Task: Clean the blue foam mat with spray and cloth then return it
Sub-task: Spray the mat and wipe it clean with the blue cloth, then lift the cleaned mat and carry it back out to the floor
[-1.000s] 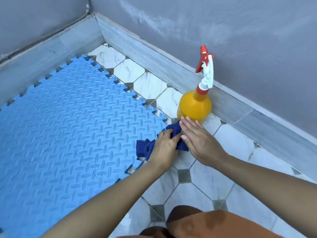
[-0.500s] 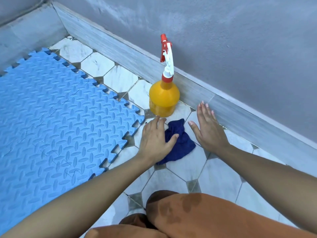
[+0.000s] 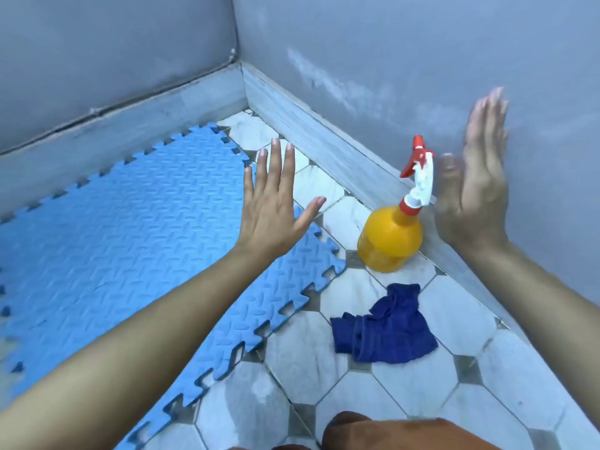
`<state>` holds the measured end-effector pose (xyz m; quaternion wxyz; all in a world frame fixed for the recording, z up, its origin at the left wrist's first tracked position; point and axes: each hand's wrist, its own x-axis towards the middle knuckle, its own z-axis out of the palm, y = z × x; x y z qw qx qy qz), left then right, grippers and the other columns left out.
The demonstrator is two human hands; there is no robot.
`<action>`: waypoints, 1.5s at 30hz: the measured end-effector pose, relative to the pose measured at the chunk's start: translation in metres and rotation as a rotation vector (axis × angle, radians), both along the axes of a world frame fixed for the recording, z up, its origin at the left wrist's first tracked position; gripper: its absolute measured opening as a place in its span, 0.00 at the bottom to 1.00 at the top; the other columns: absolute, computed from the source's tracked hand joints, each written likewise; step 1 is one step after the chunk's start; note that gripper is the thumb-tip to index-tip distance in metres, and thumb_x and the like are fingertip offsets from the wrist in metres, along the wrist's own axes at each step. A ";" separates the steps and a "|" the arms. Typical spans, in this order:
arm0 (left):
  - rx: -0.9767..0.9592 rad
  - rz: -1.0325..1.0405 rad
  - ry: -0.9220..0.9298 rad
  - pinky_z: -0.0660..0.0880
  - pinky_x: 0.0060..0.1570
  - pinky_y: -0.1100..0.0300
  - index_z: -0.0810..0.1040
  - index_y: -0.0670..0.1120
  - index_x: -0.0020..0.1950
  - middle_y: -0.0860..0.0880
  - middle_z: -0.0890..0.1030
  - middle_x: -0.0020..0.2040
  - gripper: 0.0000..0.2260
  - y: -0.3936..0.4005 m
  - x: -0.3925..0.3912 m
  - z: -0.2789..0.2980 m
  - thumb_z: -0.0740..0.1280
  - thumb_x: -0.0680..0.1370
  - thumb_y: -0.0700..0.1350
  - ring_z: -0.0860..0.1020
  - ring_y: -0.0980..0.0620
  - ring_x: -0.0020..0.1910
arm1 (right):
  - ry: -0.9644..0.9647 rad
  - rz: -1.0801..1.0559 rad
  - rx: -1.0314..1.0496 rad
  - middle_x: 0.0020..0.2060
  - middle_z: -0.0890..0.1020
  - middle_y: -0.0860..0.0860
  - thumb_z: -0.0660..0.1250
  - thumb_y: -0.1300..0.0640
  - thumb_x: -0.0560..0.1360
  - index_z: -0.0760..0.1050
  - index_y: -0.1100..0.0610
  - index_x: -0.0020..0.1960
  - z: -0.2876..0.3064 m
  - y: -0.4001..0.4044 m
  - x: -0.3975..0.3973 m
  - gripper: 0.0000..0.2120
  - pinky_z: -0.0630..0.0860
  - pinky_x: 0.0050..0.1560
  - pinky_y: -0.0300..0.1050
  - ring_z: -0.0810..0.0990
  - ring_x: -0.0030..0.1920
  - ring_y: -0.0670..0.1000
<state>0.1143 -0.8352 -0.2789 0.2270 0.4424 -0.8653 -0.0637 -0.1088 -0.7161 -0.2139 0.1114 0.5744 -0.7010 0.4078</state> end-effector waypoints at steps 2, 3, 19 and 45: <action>-0.003 0.166 0.060 0.43 0.73 0.42 0.43 0.46 0.79 0.45 0.43 0.79 0.38 -0.030 0.030 0.022 0.52 0.78 0.66 0.43 0.45 0.78 | 0.031 0.052 -0.065 0.77 0.52 0.67 0.48 0.50 0.83 0.50 0.69 0.77 0.025 -0.038 0.022 0.30 0.42 0.77 0.50 0.48 0.78 0.64; -0.007 0.259 0.079 0.43 0.73 0.42 0.43 0.47 0.79 0.46 0.42 0.79 0.38 -0.043 0.052 0.029 0.52 0.78 0.66 0.43 0.45 0.78 | 0.046 0.096 -0.072 0.77 0.52 0.66 0.49 0.49 0.83 0.50 0.68 0.77 0.031 -0.060 0.037 0.30 0.42 0.77 0.51 0.48 0.78 0.64; 0.467 1.109 -0.048 0.53 0.70 0.38 0.42 0.49 0.79 0.41 0.46 0.79 0.41 -0.069 0.394 -0.029 0.59 0.76 0.66 0.53 0.37 0.75 | 0.056 0.233 0.869 0.80 0.48 0.54 0.51 0.28 0.71 0.46 0.51 0.80 -0.082 -0.248 0.132 0.45 0.50 0.76 0.63 0.47 0.78 0.61; 0.832 1.173 0.957 0.71 0.37 0.58 0.77 0.43 0.46 0.49 0.81 0.36 0.22 -0.105 0.442 0.037 0.76 0.67 0.60 0.79 0.52 0.34 | -0.940 0.025 0.566 0.48 0.81 0.53 0.78 0.44 0.67 0.77 0.58 0.50 -0.041 -0.333 0.137 0.21 0.70 0.51 0.46 0.77 0.49 0.54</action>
